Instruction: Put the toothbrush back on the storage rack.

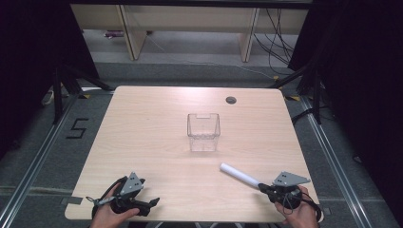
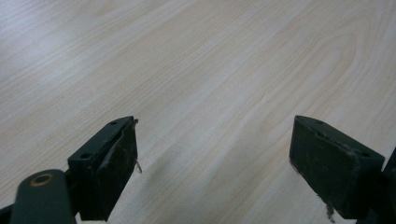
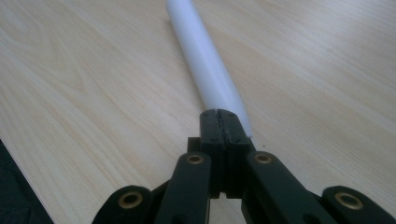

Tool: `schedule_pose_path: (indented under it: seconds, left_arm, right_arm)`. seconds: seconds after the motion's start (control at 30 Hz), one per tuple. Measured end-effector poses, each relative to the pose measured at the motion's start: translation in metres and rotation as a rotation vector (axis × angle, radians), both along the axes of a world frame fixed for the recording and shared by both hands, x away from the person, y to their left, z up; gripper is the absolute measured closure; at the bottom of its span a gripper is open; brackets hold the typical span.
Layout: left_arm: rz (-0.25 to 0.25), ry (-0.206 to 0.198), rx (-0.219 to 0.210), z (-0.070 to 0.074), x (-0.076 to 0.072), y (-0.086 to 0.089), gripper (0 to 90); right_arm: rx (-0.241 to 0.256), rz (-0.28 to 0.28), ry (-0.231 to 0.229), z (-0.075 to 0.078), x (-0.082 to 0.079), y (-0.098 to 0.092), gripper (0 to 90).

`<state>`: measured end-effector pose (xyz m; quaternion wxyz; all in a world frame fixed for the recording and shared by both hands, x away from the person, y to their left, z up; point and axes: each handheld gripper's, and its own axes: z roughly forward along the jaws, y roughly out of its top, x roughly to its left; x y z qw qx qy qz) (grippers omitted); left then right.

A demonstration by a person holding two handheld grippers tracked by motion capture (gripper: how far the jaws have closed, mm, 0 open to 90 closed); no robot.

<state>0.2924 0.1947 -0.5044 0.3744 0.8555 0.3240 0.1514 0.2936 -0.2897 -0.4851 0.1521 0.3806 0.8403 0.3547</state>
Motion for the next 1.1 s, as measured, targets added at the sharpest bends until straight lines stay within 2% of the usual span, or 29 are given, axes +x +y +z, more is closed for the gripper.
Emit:
schedule_pose_path:
  seconds: [0.03, 0.07, 0.1, 0.13, 0.17, 0.23, 0.27, 0.33, 0.37, 0.4, 0.43, 0.47, 0.5, 0.63, 0.73, 0.8, 0.83, 1.0, 1.1]
  left_arm:
    - [0.015, 0.000, -0.021, -0.001, 0.000, -0.001, 14.9]
    - [0.009, -0.001, -0.012, -0.001, 0.000, -0.001, 14.9]
    - [0.009, -0.001, -0.012, -0.001, 0.000, -0.001, 14.9]
    - [0.007, -0.004, -0.004, 0.000, 0.000, -0.001, 14.9]
    - [0.015, -0.001, -0.021, -0.001, -0.001, -0.002, 14.9]
    - [0.013, 0.002, -0.020, -0.001, -0.001, -0.002, 14.9]
    - [0.015, 0.001, -0.021, -0.001, -0.001, -0.002, 14.9]
    - [0.019, -0.006, -0.015, -0.001, 0.000, -0.002, 14.9]
    - [0.002, -0.002, 0.004, 0.000, 0.000, 0.000, 14.9]
    - [0.021, -0.004, -0.015, -0.001, 0.000, -0.002, 14.9]
    - [0.013, -0.009, -0.004, -0.001, 0.000, -0.001, 14.9]
    - [0.010, -0.007, -0.005, -0.001, 0.000, -0.001, 14.9]
    - [0.010, -0.007, -0.005, -0.001, 0.000, -0.001, 14.9]
    - [0.007, -0.005, -0.002, -0.001, 0.000, -0.001, 14.9]
    - [0.010, -0.006, -0.001, -0.001, 0.000, -0.001, 14.9]
    - [0.006, -0.003, 0.006, -0.001, 0.000, -0.001, 14.9]
    - [0.005, -0.007, 0.009, -0.001, 0.001, -0.001, 14.9]
    - [0.004, -0.004, 0.012, -0.001, 0.001, -0.001, 14.9]
    - [0.005, -0.003, 0.010, -0.001, 0.001, -0.001, 14.9]
  right_arm:
    - [-0.010, 0.008, -0.011, -0.001, 0.001, 0.000, 90.0]
    - [-0.026, 0.023, -0.003, -0.002, 0.003, 0.000, 90.0]
    - [-0.022, 0.004, 0.013, -0.003, 0.001, 0.001, 90.0]
    - [-0.035, 0.028, -0.012, -0.004, 0.004, 0.000, 90.0]
    - [-0.026, 0.004, 0.010, -0.005, 0.002, 0.002, 90.0]
    - [-0.035, 0.017, 0.005, -0.005, 0.003, 0.001, 90.0]
    - [-0.038, 0.007, 0.021, -0.004, 0.002, 0.001, 90.0]
    - [-0.049, 0.010, 0.018, -0.005, 0.003, 0.001, 90.0]
    - [-0.052, 0.026, 0.009, -0.006, 0.005, 0.000, 90.0]
    - [-0.067, 0.031, 0.014, -0.006, 0.006, 0.000, 90.0]
    - [-0.063, 0.022, 0.025, -0.007, 0.006, 0.000, 90.0]
    - [-0.073, 0.021, 0.009, -0.007, 0.006, -0.001, 90.0]
    - [-0.075, 0.017, 0.025, -0.007, 0.006, -0.001, 90.0]
    - [-0.078, -0.009, 0.036, -0.008, 0.006, -0.002, 90.0]
    - [-0.089, -0.001, 0.038, -0.009, 0.009, -0.005, 90.0]
    - [-0.095, -0.021, 0.028, -0.009, 0.010, -0.006, 90.0]
    - [-0.089, -0.031, 0.040, -0.010, 0.010, -0.006, 90.0]
    - [-0.084, -0.055, 0.041, -0.010, 0.012, -0.006, 90.0]
    - [-0.103, -0.040, 0.028, -0.010, 0.018, -0.006, 90.0]
